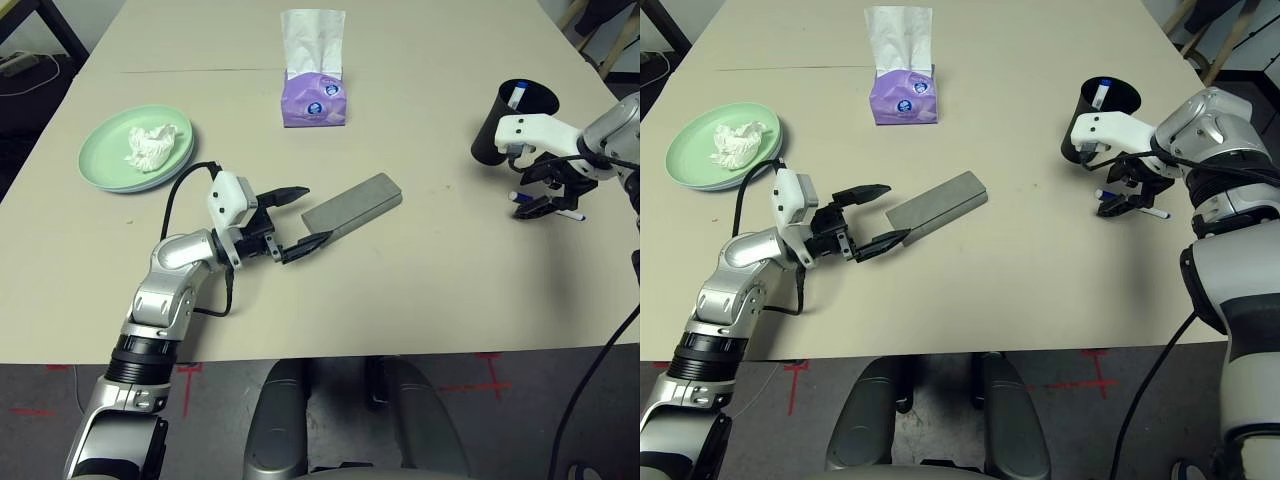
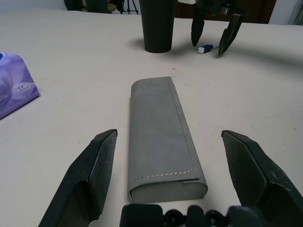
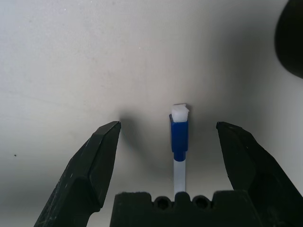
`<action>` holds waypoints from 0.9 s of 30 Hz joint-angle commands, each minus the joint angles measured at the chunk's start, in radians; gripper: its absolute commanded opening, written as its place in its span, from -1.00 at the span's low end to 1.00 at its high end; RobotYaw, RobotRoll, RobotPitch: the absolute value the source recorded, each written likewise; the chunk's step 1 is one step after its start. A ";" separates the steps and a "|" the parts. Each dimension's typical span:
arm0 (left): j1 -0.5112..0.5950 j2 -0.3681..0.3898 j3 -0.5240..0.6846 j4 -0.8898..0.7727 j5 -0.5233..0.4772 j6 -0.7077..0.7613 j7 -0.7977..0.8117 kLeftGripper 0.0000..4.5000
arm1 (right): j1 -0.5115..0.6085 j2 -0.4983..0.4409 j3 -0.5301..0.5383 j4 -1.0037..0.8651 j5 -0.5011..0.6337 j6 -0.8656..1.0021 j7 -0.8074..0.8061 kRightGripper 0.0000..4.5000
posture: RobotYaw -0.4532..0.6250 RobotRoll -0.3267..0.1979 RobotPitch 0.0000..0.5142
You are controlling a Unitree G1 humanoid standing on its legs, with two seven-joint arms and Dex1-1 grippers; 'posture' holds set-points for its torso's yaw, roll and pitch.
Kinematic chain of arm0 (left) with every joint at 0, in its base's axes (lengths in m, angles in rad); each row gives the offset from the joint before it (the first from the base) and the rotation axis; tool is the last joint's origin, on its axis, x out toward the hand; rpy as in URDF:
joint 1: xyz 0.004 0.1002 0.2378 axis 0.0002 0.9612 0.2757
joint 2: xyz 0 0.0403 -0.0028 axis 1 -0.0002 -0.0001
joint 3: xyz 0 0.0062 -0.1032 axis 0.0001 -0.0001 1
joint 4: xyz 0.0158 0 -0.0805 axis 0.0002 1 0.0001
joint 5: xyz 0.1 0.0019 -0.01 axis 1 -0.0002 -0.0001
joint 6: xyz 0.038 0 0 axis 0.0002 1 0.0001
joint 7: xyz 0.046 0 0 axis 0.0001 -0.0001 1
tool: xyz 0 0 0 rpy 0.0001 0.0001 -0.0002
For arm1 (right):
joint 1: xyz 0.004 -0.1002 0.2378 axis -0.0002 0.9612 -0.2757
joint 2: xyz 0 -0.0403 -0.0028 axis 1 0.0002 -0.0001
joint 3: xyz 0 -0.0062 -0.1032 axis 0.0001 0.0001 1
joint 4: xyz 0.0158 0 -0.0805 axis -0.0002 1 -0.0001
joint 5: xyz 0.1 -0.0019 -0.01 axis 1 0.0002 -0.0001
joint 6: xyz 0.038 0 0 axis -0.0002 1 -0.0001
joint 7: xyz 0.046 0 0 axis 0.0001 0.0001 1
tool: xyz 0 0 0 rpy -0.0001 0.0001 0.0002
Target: Organize and tidy the items on the table.
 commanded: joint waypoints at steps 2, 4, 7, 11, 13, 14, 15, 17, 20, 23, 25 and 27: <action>0.020 0.009 -0.013 -0.022 -0.004 0.015 -0.013 1.00 | 0.024 -0.019 -0.015 0.000 -0.009 0.003 0.007 0.98 | 0.08 0.25 0.10; 0.016 0.008 -0.013 -0.022 -0.005 0.018 -0.013 1.00 | 0.031 -0.020 -0.013 0.000 -0.012 0.005 0.005 0.82 | 0.08 0.25 0.11; 0.019 0.007 -0.014 -0.032 -0.006 0.025 -0.010 1.00 | 0.042 -0.021 -0.011 0.001 -0.014 0.001 0.000 0.39 | 0.09 0.25 0.13; 0.026 0.008 -0.012 -0.045 -0.007 0.033 -0.007 1.00 | 0.047 -0.016 -0.008 -0.002 -0.016 -0.002 -0.002 -0.29 | 0.10 0.25 0.13; 0.029 0.008 -0.012 -0.050 -0.007 0.036 -0.006 1.00 | 0.048 -0.016 -0.008 -0.003 -0.015 -0.003 -0.001 -0.62 | 0.10 0.25 0.13; 0.029 0.009 -0.011 -0.051 -0.007 0.037 -0.006 1.00 | 0.047 -0.016 -0.009 -0.003 -0.015 -0.003 -0.001 -0.79 | 0.10 0.25 0.12; 0.029 0.009 -0.010 -0.052 -0.006 0.039 -0.006 1.00 | 0.046 -0.016 -0.009 -0.003 -0.015 -0.003 -0.001 -0.86 | 0.10 0.25 0.12; 0.026 0.010 -0.009 -0.050 -0.005 0.038 -0.007 1.00 | 0.043 -0.016 -0.010 -0.003 -0.015 -0.003 0.001 -0.86 | 0.10 0.25 0.10; 0.014 0.008 -0.010 -0.039 -0.002 0.033 -0.009 1.00 | 0.038 -0.021 -0.012 -0.007 -0.015 -0.007 0.007 -0.86 | 0.09 0.25 0.07; 0.003 0.005 -0.012 -0.025 0.001 0.026 -0.012 1.00 | 0.031 -0.034 -0.025 -0.028 0.001 -0.002 0.038 -0.86 | 0.07 0.25 0.02; -0.008 0.005 -0.013 -0.012 0.002 0.020 -0.018 1.00 | 0.027 -0.055 -0.058 -0.081 0.046 0.016 0.115 -0.86 | 0.04 0.25 -0.04; -0.017 0.005 -0.014 0.001 0.003 0.014 -0.027 1.00 | 0.033 -0.074 -0.090 -0.158 0.095 0.074 0.188 -0.86 | 0.02 0.25 -0.09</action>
